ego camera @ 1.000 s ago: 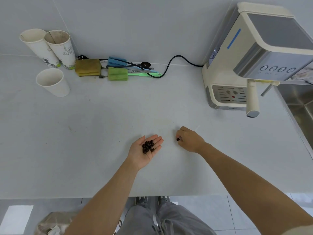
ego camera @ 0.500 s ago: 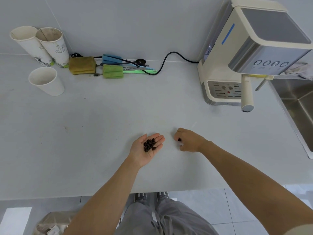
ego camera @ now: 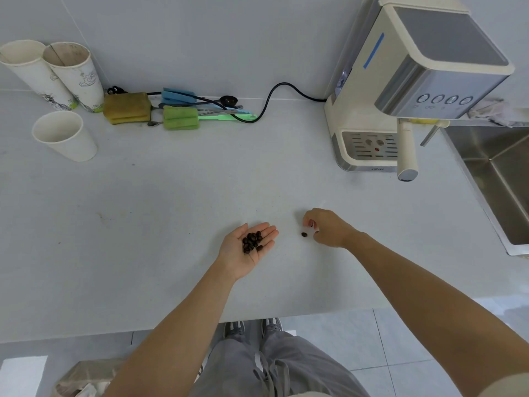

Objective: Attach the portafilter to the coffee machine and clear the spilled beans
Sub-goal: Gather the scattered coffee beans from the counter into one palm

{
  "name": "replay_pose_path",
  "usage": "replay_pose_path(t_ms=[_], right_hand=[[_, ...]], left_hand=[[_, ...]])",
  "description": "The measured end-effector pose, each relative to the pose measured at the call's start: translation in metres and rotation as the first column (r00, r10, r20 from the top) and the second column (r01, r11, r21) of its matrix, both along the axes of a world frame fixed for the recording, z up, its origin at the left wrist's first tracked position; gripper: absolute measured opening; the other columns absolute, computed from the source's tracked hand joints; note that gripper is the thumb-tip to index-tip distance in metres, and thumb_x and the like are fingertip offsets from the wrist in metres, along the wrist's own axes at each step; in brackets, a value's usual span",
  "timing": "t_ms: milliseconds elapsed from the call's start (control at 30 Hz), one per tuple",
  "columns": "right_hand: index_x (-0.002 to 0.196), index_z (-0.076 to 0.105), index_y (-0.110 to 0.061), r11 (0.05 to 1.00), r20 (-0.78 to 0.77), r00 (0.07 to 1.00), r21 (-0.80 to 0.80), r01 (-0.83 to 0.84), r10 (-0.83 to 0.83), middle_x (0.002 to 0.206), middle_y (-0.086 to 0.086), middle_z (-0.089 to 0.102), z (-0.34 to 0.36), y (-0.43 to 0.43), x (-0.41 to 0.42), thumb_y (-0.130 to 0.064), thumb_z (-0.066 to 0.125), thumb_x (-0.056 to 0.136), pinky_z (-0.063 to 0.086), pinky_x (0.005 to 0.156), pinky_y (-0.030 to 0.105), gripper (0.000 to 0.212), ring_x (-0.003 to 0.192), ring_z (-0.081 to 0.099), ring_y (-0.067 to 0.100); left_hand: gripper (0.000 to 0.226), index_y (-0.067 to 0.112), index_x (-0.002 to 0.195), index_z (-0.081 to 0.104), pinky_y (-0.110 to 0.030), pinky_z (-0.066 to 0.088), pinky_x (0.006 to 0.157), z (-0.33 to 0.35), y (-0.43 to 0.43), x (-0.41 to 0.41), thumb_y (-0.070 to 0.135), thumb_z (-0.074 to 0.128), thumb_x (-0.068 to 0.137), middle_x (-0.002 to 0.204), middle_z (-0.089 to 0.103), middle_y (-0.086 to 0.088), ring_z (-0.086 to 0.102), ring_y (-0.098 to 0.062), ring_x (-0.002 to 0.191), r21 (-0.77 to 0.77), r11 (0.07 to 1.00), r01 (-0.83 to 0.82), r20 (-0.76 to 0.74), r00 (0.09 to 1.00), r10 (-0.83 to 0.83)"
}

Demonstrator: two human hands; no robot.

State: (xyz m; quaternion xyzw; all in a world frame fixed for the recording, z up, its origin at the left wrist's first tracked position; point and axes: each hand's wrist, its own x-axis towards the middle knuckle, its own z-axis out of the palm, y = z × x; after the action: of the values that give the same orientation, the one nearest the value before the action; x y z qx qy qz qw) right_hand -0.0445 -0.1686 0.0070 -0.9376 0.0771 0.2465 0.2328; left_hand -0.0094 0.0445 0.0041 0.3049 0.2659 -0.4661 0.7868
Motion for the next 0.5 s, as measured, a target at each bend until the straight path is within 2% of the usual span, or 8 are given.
replay_pose_path(t_ms=[167, 233, 333, 433, 500], right_hand=[[0.112, 0.055, -0.004, 0.998, 0.014, 0.998, 0.011, 0.055, -0.056, 0.113, 0.010, 0.055, 0.004, -0.004, 0.001, 0.004, 0.049, 0.082, 0.036, 0.078, 0.023, 0.032, 0.087, 0.045, 0.015], [0.114, 0.054, -0.004, 0.996, 0.021, 0.996, 0.011, 0.088, -0.089, 0.117, 0.013, 0.056, 0.003, -0.004, 0.001, -0.001, 0.050, 0.085, 0.038, 0.080, 0.023, 0.029, 0.088, 0.045, 0.015], [0.119, 0.051, -0.005, 0.989, 0.014, 0.989, 0.002, 0.148, -0.148, 0.120, 0.012, 0.053, 0.002, -0.004, 0.002, -0.009, 0.056, 0.086, 0.038, 0.079, 0.024, 0.034, 0.089, 0.044, 0.015], [0.118, 0.050, -0.005, 0.987, -0.021, 0.986, -0.021, 0.162, -0.163, 0.108, 0.005, 0.044, -0.001, 0.001, 0.002, -0.019, 0.063, 0.083, 0.037, 0.078, 0.024, 0.040, 0.091, 0.043, 0.015], [0.113, 0.052, -0.003, 0.990, -0.027, 0.991, -0.054, 0.126, -0.128, 0.101, 0.001, 0.039, -0.003, 0.006, 0.002, -0.020, 0.064, 0.082, 0.036, 0.075, 0.025, 0.037, 0.088, 0.042, 0.016]], left_hand=[[0.047, -0.012, 0.110, 0.052, -0.038, 0.034, 0.102, 0.001, -0.002, 0.000, 0.024, 0.023, 0.100, 0.145, 0.040, -0.023, 0.038, -0.031, 0.135, -0.008, 1.000, 0.004, 0.005, 1.000, -0.003], [0.047, -0.010, 0.105, 0.055, -0.039, 0.034, 0.102, 0.001, -0.002, 0.000, 0.024, 0.023, 0.100, 0.145, 0.040, -0.022, 0.038, -0.031, 0.135, -0.011, 1.000, 0.002, 0.006, 1.000, -0.002], [0.047, -0.009, 0.108, 0.055, -0.039, 0.034, 0.103, 0.001, -0.001, 0.000, 0.024, 0.023, 0.100, 0.145, 0.040, -0.022, 0.039, -0.031, 0.135, -0.010, 1.000, 0.004, 0.011, 1.000, -0.004], [0.047, -0.006, 0.100, 0.057, -0.039, 0.035, 0.102, 0.001, 0.001, 0.000, 0.024, 0.023, 0.100, 0.144, 0.041, -0.022, 0.039, -0.031, 0.134, -0.004, 1.000, 0.008, 0.018, 1.000, -0.008], [0.047, -0.006, 0.098, 0.058, -0.039, 0.035, 0.102, 0.000, 0.002, 0.000, 0.024, 0.022, 0.100, 0.144, 0.041, -0.022, 0.039, -0.031, 0.134, 0.000, 1.000, 0.009, 0.020, 1.000, -0.009]])
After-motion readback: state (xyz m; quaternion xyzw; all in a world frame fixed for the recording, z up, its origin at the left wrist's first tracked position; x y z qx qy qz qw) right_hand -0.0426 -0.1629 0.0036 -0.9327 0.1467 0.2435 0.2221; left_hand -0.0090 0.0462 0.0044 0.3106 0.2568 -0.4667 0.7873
